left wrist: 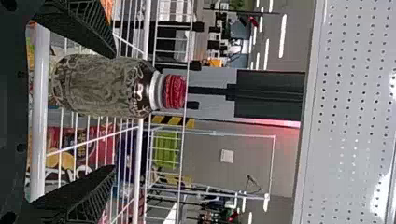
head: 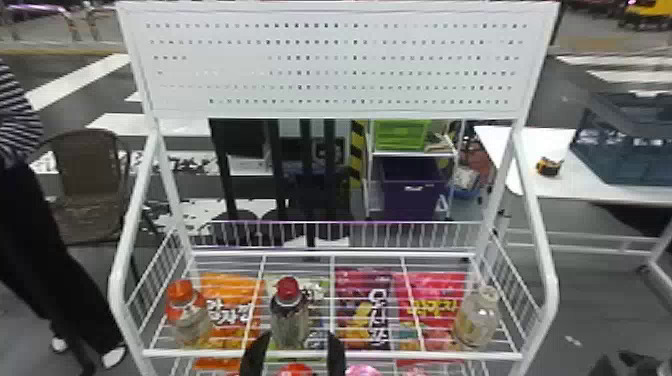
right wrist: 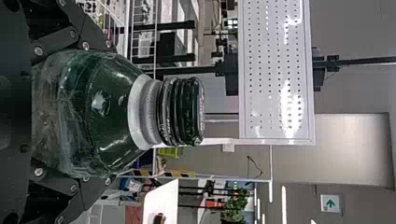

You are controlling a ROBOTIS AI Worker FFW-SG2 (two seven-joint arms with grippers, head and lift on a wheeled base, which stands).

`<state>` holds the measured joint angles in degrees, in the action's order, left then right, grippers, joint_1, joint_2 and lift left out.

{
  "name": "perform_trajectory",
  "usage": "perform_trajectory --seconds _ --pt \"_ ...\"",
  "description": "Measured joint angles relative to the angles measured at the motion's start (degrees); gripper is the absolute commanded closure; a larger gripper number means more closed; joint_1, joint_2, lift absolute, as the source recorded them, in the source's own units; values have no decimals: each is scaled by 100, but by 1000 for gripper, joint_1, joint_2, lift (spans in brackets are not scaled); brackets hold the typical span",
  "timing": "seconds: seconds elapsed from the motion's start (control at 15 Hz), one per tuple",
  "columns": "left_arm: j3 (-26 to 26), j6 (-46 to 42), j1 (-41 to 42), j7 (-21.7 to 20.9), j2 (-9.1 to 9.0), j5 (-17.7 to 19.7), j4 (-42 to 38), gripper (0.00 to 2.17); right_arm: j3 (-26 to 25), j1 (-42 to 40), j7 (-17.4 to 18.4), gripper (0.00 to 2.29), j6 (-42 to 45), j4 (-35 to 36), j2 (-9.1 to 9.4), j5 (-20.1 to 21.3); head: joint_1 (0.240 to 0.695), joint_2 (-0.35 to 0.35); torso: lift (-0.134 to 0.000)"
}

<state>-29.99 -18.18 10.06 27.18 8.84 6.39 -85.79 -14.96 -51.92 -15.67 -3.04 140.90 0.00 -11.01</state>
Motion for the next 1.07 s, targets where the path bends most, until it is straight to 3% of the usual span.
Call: perform_trajectory --seconds 0.27,0.73,0.87,1.07 --pt "30 -30 -360 -24 -15 8 431 33 -105 -76 -32 572 61 48 0 -100 499 0 0" --pt "59 -132 -1205 -202 -296 103 1570 46 -201 -168 -36 572 58 131 0 -112 499 0 0" --pt "86 -334 -1431 -181 -327 135 1945 225 -267 -235 -41 572 161 125 0 -148 499 0 0" --pt "143 -610 -1607 -188 -347 171 2253 731 -347 -316 -43 572 291 109 0 -237 499 0 0"
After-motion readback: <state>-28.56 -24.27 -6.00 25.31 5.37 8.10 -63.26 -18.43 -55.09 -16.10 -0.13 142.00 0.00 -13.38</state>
